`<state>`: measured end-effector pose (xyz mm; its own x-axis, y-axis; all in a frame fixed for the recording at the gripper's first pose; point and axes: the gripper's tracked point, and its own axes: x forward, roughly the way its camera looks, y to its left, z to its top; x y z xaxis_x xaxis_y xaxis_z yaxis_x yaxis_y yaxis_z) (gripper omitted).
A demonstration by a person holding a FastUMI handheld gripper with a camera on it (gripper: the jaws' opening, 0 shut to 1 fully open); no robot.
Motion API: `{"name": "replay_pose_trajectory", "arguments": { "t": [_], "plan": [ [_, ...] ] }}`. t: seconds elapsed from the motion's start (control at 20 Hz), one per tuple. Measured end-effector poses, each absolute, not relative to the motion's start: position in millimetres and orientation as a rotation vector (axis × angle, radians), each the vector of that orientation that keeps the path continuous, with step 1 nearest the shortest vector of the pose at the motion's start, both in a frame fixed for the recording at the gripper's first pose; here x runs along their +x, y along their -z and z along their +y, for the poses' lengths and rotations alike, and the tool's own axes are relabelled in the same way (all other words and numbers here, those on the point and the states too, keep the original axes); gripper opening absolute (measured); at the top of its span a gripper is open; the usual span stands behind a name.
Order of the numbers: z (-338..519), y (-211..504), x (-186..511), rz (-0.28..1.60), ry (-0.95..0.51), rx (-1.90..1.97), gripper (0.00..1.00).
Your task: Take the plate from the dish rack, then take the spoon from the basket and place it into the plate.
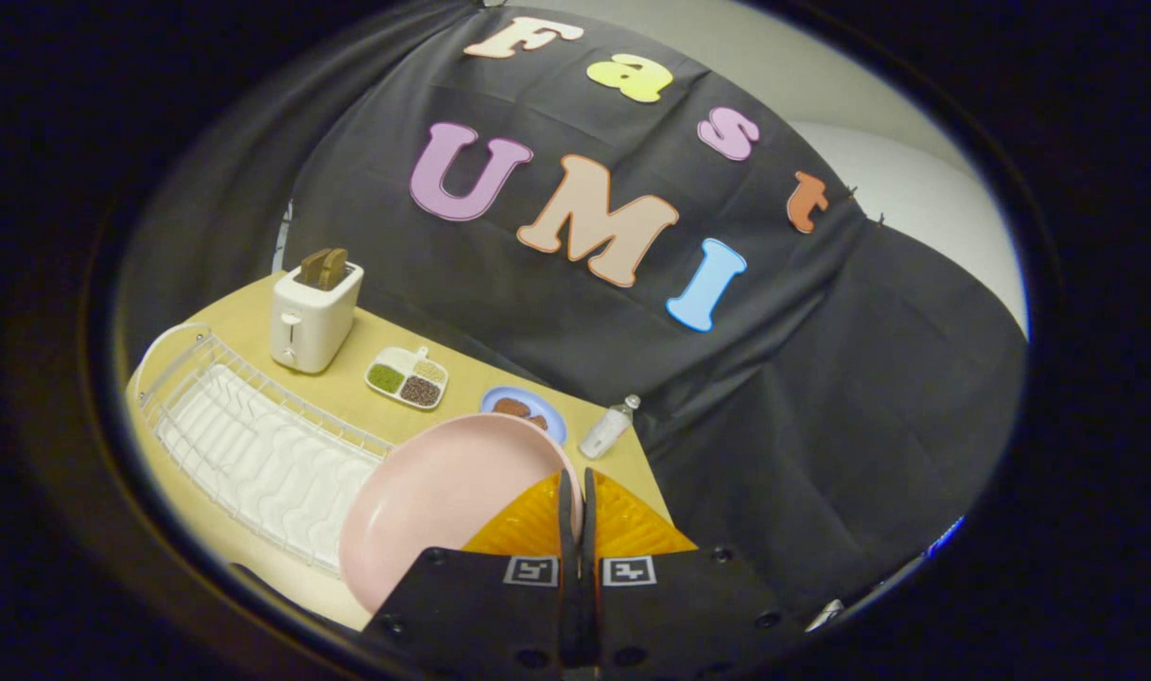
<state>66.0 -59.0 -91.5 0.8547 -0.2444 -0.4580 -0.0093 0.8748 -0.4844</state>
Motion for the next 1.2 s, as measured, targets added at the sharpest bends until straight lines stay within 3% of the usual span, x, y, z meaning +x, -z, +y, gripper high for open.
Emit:
{"name": "replay_pose_trajectory", "arguments": {
  "t": [0.5, 1.2],
  "plan": [
    [-124.4, 124.9, 19.8, 0.579, 0.129, -0.393, 0.03],
    [-153.3, 207.6, -31.5, 0.636, 0.093, -0.129, 0.03]
  ]
}}
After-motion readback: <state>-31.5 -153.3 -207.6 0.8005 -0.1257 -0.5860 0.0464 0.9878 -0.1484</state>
